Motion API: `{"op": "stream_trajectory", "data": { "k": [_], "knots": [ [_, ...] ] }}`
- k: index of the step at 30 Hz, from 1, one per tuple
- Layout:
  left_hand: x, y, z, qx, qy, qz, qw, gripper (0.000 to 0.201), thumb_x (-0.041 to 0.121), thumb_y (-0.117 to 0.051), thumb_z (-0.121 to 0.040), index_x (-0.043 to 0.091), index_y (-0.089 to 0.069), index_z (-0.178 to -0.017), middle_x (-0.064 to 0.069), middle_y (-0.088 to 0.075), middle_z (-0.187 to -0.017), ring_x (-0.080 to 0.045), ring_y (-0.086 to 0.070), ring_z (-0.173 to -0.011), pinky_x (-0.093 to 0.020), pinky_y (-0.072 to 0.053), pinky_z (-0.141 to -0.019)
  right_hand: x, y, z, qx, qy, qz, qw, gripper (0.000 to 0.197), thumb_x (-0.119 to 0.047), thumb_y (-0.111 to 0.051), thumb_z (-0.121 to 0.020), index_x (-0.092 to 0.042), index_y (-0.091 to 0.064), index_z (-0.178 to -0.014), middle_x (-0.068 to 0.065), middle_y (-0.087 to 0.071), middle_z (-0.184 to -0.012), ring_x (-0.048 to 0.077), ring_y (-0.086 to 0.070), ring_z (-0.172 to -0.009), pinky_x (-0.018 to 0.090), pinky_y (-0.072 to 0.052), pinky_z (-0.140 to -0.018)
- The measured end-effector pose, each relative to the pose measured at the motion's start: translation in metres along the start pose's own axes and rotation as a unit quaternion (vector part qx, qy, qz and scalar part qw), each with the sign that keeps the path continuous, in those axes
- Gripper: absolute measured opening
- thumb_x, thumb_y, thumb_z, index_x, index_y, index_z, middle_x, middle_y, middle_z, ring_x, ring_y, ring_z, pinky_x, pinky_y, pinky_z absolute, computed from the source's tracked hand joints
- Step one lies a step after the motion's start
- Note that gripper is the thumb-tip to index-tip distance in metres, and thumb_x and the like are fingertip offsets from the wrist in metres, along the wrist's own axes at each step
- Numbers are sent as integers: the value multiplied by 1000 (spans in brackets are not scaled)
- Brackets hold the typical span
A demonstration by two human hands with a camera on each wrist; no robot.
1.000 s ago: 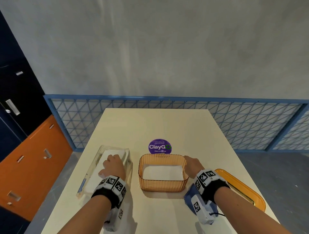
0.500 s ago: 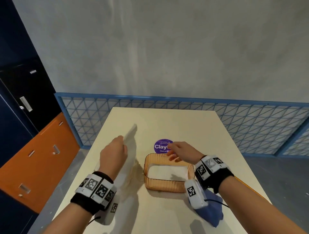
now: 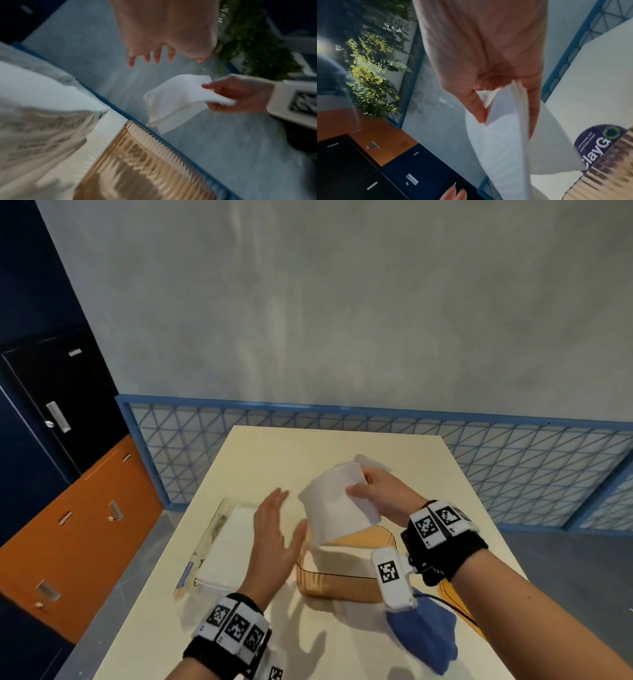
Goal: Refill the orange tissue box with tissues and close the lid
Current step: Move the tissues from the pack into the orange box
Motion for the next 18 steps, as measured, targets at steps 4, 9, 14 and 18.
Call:
{"op": "stream_trajectory", "data": {
  "k": [4,9,14,18],
  "knots": [
    [-17,1,-17,-8,256,272,928,59,34,-51,-95,25,-21,-145,-2,-35,-147,-18,-35,-133,-40,-29,-113,-6,7,12,-9,38,-11,999,32,-11,-49,-94,-10,-53,-126,11,-59,-122,28,-55,-113,45,-43,-103],
    [-11,1,-31,-71,255,397,879,43,24,-56,-92,15,-47,-133,-7,-57,-131,-22,-55,-119,-44,-46,-99,-4,7,16,14,54,-50,997,29,-13,-50,-94,-9,-54,-123,15,-61,-118,33,-58,-111,49,-48,-97],
    [-8,11,-33,-24,191,301,934,20,27,-56,-90,27,-58,-110,-6,-62,-113,-23,-56,-105,-44,-47,-94,6,5,14,61,69,-83,992,29,-13,-56,-91,-14,-49,-119,13,-56,-125,33,-54,-118,47,-49,-97],
    [-10,25,-32,-15,160,247,956,19,25,-54,-93,26,-56,-112,-4,-63,-113,-22,-57,-105,-37,-47,-91,8,-1,4,97,95,-48,990,64,-6,-70,-80,-21,-28,-125,-10,-29,-136,16,-35,-128,38,-45,-103]
  ]
}}
Point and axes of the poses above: each hand's wrist, its own z-axis away from the middle knuckle, its own y-axis out of the back of the hand, x = y × z, the point moved 4 cm from there along -z, towards the middle knuckle
